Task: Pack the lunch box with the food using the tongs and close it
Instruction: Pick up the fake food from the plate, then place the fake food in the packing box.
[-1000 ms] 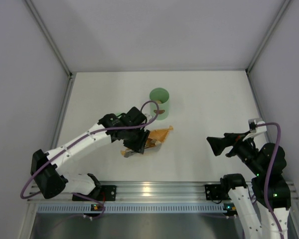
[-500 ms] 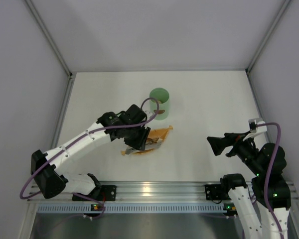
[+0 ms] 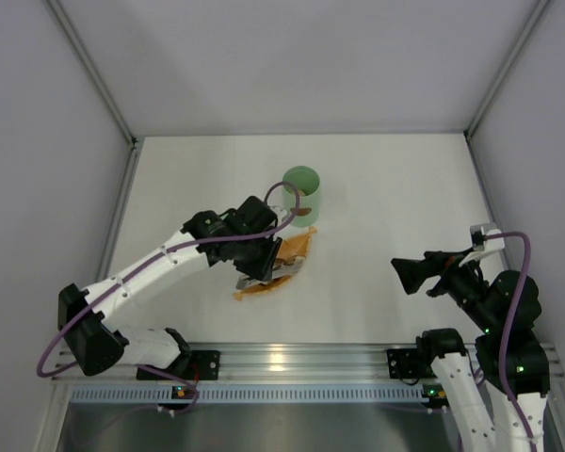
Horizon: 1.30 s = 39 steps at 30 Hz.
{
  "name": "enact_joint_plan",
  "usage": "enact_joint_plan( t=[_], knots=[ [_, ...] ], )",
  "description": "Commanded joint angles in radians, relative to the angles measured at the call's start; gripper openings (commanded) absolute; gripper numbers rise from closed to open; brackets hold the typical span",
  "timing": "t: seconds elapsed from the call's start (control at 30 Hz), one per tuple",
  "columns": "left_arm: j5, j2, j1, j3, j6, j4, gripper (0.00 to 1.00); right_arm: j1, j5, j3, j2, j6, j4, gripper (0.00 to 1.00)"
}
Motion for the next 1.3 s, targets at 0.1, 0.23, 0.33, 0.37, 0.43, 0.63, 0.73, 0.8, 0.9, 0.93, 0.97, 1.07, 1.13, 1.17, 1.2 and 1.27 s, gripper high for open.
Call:
enact_joint_plan(
  t=[0.1,0.23,0.33,0.37,0.43,0.63,0.73,0.8,0.9,0.93,0.97,1.07,1.13,1.17,1.2,1.27],
  knots=[
    [-0.029,-0.032,-0.005,0.055,-0.007,0.005,0.33,0.005,0.004,0.002,-0.010,-0.012,-0.016,0.99],
    [-0.039,-0.052,-0.005,0.068,-0.011,0.003,0.31,0.006,0.004,0.002,-0.007,-0.012,-0.013,1.00],
    [-0.049,-0.063,-0.005,0.094,-0.011,-0.004,0.31,0.006,0.002,0.003,-0.004,-0.012,-0.013,0.99],
    [-0.049,-0.066,-0.005,0.114,-0.011,-0.007,0.30,0.006,0.002,0.003,-0.004,-0.012,-0.012,0.99],
    [-0.049,-0.075,-0.005,0.139,-0.012,-0.014,0.30,0.006,0.002,0.005,-0.003,-0.012,-0.012,0.99],
    [-0.178,-0.076,-0.005,0.272,-0.050,-0.017,0.31,0.006,-0.003,0.006,0.000,-0.011,-0.010,0.99],
    [-0.239,-0.057,-0.005,0.352,-0.072,0.003,0.32,0.006,-0.004,0.005,0.002,-0.009,-0.007,0.99],
    [-0.263,-0.023,-0.005,0.395,-0.080,0.020,0.33,0.006,-0.006,0.005,0.003,-0.009,-0.007,0.99],
    [-0.299,0.047,-0.005,0.484,-0.080,0.031,0.34,0.006,-0.006,0.009,0.003,-0.011,-0.010,0.99],
    [-0.308,0.066,-0.003,0.516,-0.080,0.035,0.34,0.006,-0.004,0.009,0.003,-0.009,-0.009,1.00],
    [-0.318,0.083,-0.003,0.530,-0.078,0.042,0.34,0.006,-0.004,0.008,0.002,-0.009,-0.008,0.99],
    [-0.327,0.160,-0.002,0.568,-0.078,0.069,0.34,0.006,-0.003,0.006,0.000,-0.012,-0.012,0.99],
    [-0.333,0.189,0.000,0.594,-0.083,0.066,0.33,0.006,-0.001,0.008,-0.001,-0.012,-0.013,0.99],
    [-0.336,0.209,-0.002,0.598,-0.086,0.068,0.33,0.006,-0.001,0.009,-0.001,-0.012,-0.016,0.99],
    [-0.339,0.215,0.000,0.599,-0.087,0.074,0.33,0.006,-0.001,0.008,-0.003,-0.014,-0.018,1.00],
    [-0.350,0.226,0.000,0.598,-0.092,0.077,0.33,0.008,-0.001,0.006,-0.004,-0.014,-0.016,0.99]
  ],
)
